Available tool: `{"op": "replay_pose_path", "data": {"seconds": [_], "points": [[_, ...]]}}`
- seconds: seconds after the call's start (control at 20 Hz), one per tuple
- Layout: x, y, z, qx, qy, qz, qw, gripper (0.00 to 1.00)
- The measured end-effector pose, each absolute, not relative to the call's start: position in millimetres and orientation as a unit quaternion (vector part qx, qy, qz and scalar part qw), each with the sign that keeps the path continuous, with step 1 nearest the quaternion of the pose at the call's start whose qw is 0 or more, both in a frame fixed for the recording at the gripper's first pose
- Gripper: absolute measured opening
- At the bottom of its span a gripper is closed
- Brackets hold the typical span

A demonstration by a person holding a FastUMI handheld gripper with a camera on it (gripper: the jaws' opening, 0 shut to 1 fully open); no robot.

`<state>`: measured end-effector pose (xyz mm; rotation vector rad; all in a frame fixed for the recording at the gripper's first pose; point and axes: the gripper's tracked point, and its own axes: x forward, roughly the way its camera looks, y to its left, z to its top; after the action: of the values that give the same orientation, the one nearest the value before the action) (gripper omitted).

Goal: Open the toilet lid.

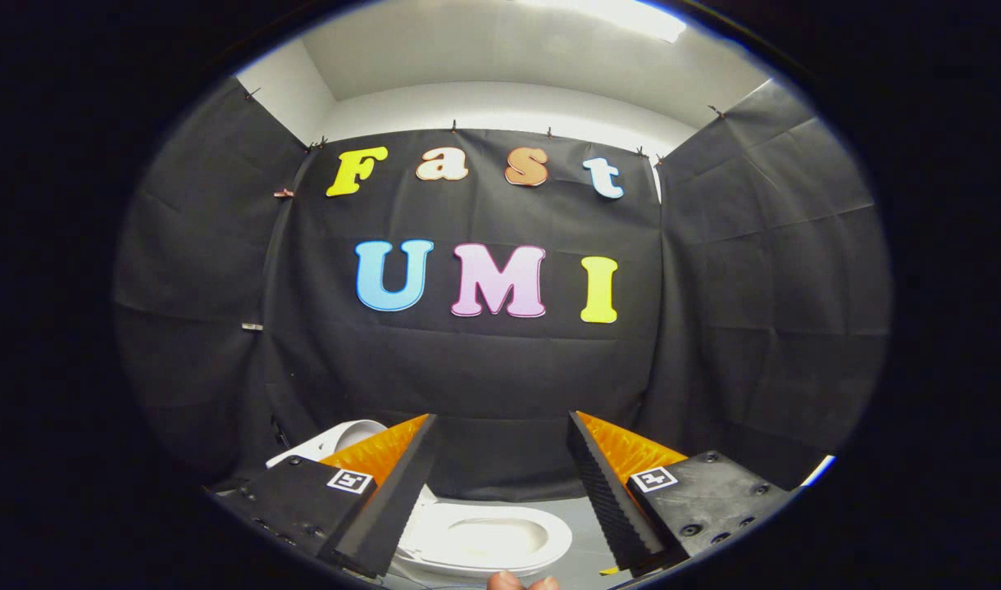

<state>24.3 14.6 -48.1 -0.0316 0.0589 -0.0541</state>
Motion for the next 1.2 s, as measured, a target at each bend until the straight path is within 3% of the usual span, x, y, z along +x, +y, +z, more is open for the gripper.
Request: {"op": "replay_pose_path", "data": {"seconds": [1.2], "points": [[27.7,23.4,-54.7,-0.01,0.039,-0.025,0.999,0.98]]}}
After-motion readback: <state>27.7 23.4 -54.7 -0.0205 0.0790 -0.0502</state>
